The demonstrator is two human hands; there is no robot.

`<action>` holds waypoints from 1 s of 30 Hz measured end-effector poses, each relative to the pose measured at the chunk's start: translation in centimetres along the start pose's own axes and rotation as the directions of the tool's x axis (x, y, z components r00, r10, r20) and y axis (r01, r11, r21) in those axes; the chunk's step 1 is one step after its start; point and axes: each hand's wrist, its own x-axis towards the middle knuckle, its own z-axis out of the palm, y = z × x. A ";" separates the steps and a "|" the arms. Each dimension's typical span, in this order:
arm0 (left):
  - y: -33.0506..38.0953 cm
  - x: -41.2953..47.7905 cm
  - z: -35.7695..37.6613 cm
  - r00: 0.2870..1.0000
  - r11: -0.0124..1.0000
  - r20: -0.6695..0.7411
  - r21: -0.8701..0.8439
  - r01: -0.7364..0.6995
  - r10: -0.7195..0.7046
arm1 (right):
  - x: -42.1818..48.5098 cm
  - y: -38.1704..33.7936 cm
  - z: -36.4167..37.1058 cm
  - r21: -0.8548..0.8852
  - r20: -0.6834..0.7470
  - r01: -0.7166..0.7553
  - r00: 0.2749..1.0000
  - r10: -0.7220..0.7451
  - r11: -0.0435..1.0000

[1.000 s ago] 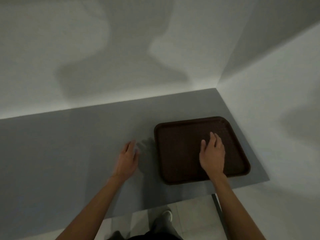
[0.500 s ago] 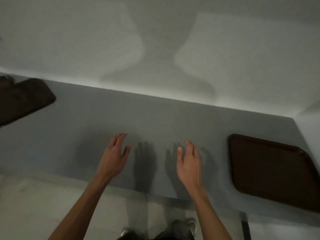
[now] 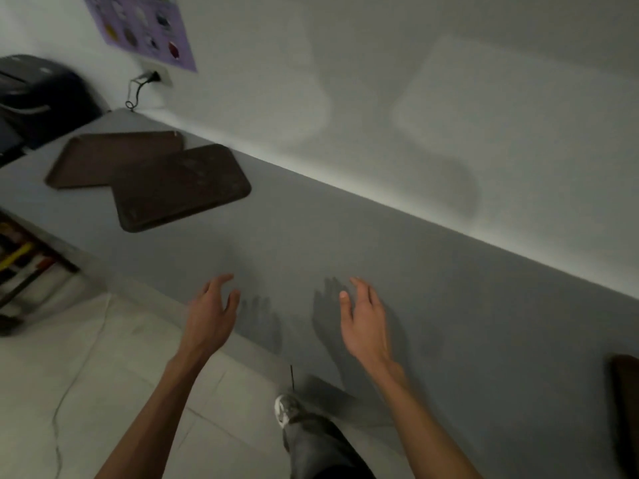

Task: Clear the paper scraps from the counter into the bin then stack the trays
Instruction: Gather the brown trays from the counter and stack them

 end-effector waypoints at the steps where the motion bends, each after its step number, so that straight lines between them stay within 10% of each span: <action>1: -1.4 1.2 -0.8 1.000 1.000 -0.012 -0.009 0.023 -0.023 | 1.2 -1.2 1.3 0.008 0.024 0.004 1.000 -0.004 1.000; 16: -21.0 22.5 -12.2 0.819 0.786 -0.038 -0.311 0.534 -0.572 | 23.3 -16.8 23.0 -0.007 0.281 -0.001 0.960 0.003 1.000; 30: -35.0 42.6 -13.0 0.633 0.440 0.303 -0.511 0.739 -0.712 | 42.8 -23.0 34.3 -0.078 0.291 -0.372 0.879 0.378 0.925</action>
